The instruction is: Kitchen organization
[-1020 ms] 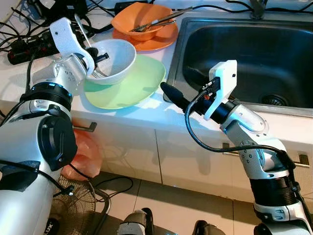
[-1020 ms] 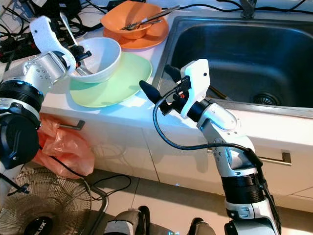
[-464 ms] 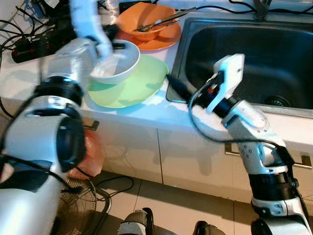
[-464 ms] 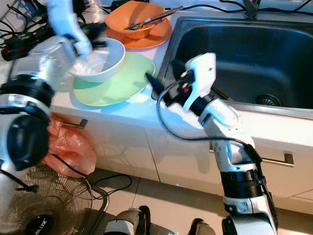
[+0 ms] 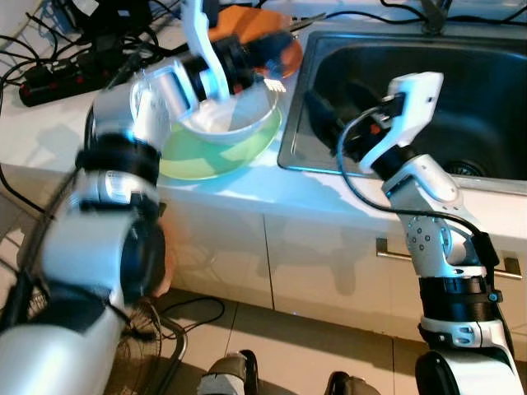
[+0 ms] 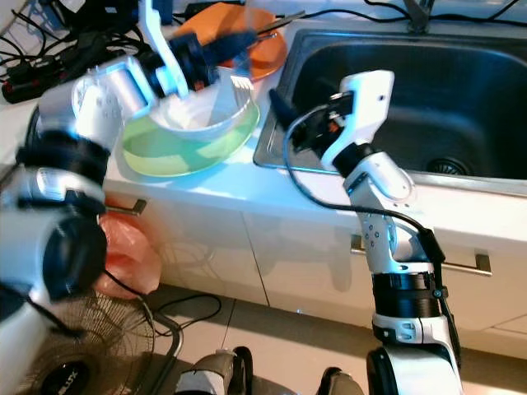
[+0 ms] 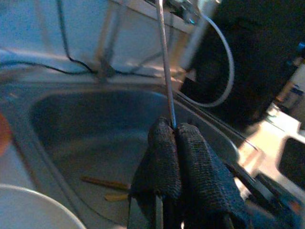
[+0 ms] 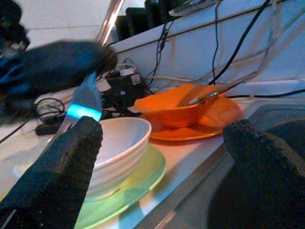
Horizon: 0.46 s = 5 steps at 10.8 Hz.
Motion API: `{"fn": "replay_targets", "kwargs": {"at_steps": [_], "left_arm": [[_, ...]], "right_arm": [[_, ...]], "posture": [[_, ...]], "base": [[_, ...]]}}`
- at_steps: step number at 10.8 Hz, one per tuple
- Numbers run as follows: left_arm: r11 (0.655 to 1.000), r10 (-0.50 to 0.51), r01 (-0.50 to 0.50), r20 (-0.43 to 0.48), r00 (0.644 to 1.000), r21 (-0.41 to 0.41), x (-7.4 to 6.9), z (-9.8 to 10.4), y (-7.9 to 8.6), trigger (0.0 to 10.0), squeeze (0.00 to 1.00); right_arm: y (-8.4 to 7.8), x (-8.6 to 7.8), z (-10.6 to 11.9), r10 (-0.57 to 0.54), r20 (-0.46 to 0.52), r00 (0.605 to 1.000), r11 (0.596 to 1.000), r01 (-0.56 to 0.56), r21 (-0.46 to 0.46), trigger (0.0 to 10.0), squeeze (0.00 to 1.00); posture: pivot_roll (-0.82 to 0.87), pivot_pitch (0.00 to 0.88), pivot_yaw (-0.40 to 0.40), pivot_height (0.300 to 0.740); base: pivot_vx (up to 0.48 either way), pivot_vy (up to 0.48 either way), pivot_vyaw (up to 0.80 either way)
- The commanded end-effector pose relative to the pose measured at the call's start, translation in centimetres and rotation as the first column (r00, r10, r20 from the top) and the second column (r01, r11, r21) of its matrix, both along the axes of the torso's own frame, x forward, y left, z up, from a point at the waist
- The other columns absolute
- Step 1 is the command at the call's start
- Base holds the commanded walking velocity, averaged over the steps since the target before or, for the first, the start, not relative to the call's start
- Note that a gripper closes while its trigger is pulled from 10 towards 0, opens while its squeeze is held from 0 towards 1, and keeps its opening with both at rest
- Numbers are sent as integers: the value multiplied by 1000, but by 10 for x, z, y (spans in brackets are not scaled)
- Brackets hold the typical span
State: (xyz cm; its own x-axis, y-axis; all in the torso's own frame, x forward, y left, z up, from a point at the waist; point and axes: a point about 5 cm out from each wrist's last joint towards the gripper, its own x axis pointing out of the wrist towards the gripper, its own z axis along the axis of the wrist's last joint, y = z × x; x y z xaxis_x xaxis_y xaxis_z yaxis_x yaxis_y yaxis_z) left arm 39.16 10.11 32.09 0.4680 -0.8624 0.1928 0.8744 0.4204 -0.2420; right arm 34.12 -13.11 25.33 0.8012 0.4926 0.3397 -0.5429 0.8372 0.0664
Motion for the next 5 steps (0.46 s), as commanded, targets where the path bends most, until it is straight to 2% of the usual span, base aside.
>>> {"fn": "replay_targets", "kwargs": {"at_steps": [1, 3, 5], "left_arm": [[999, -47, 48, 25, 999, -3, -5, 7, -1, 0, 0], [994, -105, 105, 18, 994, 13, -11, 5, 0, 0, 0], [962, -267, 272, -85, 960, 41, -28, -16, 5, 0, 0]], "right_arm": [[1, 2, 5, -1, 15, 1000, 1000, 0, 31, 10000, 0], [-2, 3, 6, -15, 14, 1000, 999, 14, 44, 10000, 0], [-3, 3, 9, -3, 19, 1000, 997, 2, 78, 10000, 0]], "posture": [[131, 120, 120, 740], [129, 119, 118, 740], [128, 122, 115, 740]], "base": [[0, 0, 0], [0, 0, 0], [0, 0, 0]]}}
